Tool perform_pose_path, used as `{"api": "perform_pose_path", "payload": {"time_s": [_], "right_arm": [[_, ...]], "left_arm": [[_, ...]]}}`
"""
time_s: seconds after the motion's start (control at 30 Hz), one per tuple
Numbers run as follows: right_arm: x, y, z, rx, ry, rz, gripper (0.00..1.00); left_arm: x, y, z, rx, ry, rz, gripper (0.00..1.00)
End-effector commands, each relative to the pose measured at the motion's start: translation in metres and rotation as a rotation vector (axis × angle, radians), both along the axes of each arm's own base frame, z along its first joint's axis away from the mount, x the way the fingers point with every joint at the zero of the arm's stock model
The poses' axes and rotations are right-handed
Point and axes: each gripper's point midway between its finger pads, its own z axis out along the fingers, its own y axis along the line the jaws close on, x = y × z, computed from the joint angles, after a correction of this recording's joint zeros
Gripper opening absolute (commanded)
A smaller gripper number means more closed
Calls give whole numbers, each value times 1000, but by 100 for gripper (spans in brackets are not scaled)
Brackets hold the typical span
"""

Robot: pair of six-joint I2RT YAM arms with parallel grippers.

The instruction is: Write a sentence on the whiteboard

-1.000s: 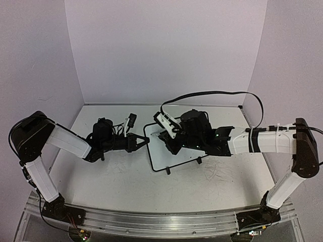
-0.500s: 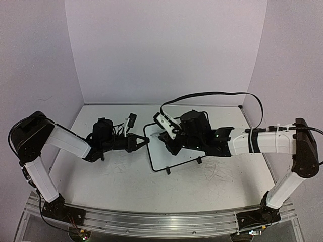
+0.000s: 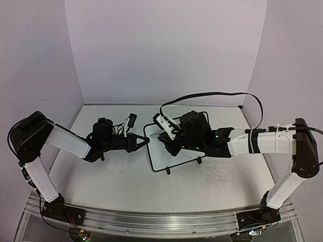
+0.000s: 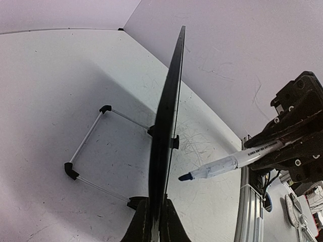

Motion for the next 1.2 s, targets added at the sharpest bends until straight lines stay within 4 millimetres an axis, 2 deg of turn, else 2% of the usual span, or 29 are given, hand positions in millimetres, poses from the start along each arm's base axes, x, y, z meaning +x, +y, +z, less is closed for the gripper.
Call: {"api": "perform_pose_path", "payload": {"time_s": [0.0, 0.27, 0.5, 0.77, 1.03, 1.17], "right_arm": [[2, 4, 19, 56, -34, -13, 0], [4, 1, 12, 41, -29, -33, 0], [6, 3, 14, 42, -34, -31, 0], [-1, 5, 7, 33, -15, -6, 0], [-16, 4, -4, -1, 6, 26, 0], [-13, 1, -5, -10, -3, -6, 0]], "left_arm": [[-1, 4, -3, 31, 13, 10, 0], [-1, 4, -4, 34, 12, 9, 0], [-1, 3, -4, 34, 12, 6, 0], [-1, 4, -3, 34, 7, 8, 0], [-1, 5, -3, 36, 6, 9, 0], [-2, 5, -3, 36, 5, 10, 0]]}}
